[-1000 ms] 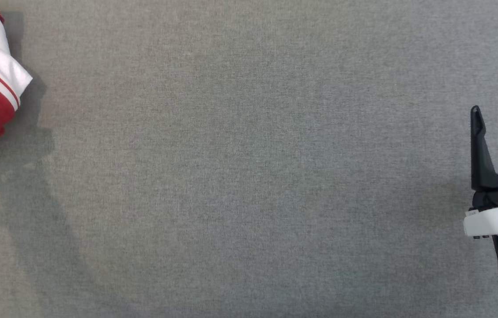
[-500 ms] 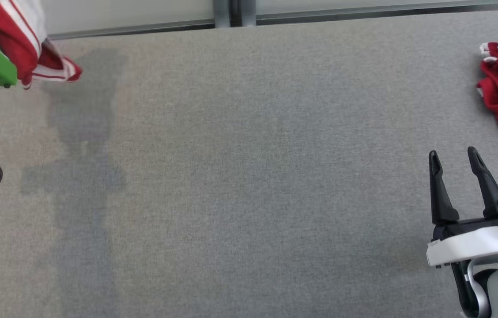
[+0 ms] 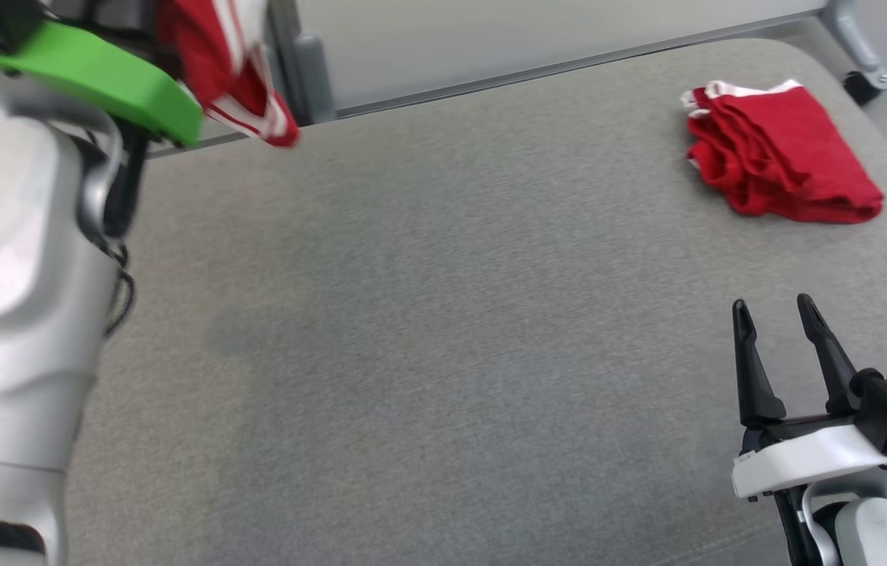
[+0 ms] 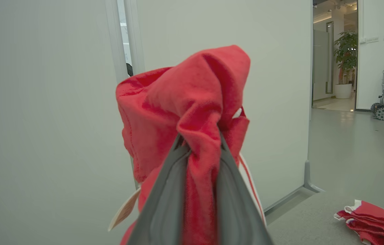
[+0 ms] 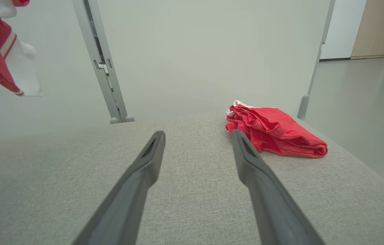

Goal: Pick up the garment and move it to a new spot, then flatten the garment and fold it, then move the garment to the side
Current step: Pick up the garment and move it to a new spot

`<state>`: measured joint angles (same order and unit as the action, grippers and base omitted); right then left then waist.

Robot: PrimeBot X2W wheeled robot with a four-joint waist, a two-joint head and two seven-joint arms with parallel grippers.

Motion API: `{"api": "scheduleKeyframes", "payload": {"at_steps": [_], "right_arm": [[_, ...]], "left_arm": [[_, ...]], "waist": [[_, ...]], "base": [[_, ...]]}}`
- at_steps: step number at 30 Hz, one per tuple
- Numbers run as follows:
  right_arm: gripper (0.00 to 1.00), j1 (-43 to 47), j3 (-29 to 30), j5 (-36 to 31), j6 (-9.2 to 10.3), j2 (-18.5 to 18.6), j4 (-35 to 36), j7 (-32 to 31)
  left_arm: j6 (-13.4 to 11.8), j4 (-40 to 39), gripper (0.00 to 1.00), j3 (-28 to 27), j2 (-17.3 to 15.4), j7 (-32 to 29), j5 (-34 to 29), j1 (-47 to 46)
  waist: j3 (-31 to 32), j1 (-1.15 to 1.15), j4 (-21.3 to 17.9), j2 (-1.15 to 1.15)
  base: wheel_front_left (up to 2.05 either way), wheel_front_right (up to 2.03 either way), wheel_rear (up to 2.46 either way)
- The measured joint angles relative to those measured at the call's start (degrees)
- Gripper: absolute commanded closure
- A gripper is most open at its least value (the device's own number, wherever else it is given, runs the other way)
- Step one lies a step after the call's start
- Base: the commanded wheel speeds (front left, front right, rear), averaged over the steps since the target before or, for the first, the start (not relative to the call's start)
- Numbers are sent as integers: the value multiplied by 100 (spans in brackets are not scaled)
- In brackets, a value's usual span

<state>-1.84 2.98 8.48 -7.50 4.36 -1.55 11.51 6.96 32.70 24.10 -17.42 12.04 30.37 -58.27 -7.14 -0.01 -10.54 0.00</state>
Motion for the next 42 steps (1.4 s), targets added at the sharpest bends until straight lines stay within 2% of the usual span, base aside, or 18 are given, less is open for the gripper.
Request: {"api": "scheduleKeyframes", "payload": {"at_steps": [6, 12, 16, 19, 25, 26, 27, 34, 42], "right_arm": [[0, 82, -29, 42, 0, -8, -105, 26], [0, 149, -24, 49, 0, -29, -129, 46], [0, 149, -44, 63, 0, -38, -127, 70], [0, 149, -57, 94, 0, -49, -138, 83], [0, 148, -37, 102, 0, -62, -171, 119], [0, 148, -23, 102, 0, -65, -174, 120], [0, 153, 7, 101, 0, -67, -177, 120], [0, 270, 102, 96, 1, -82, -174, 120], [0, 343, 80, 88, 1, -81, -83, 111]], "left_arm": [[-99, -515, 100, 310, 349, -166, 120, 893], [-202, -555, 100, 620, 638, -220, 248, 1944], [-254, -375, 100, 757, 791, -163, 380, 2582], [-312, -90, 100, 802, 777, -58, 380, 2899], [-242, 505, 100, 840, 905, 79, 501, 3195], [-220, 541, 62, 853, 927, 96, 517, 3195], [-200, 583, 0, 892, 949, 118, 509, 3196], [-201, 439, 0, 901, 931, 269, 220, 3129], [-450, -549, 0, 220, 555, 300, 2, 3343]], "waist": [[243, 0, -372, 0], [485, 0, -559, 0], [496, 0, -644, 0], [451, 0, -684, 0], [379, 0, -772, 0], [382, 0, -772, 0], [392, 0, -765, 0], [543, 0, -554, 0], [718, 0, -67, 0]], "base": [[0, 0, 0], [0, 0, 0], [0, 0, 0], [0, 0, 0], [0, 0, 0], [0, 0, 0], [0, 0, 0], [0, 0, 0], [0, 0, 0]]}}
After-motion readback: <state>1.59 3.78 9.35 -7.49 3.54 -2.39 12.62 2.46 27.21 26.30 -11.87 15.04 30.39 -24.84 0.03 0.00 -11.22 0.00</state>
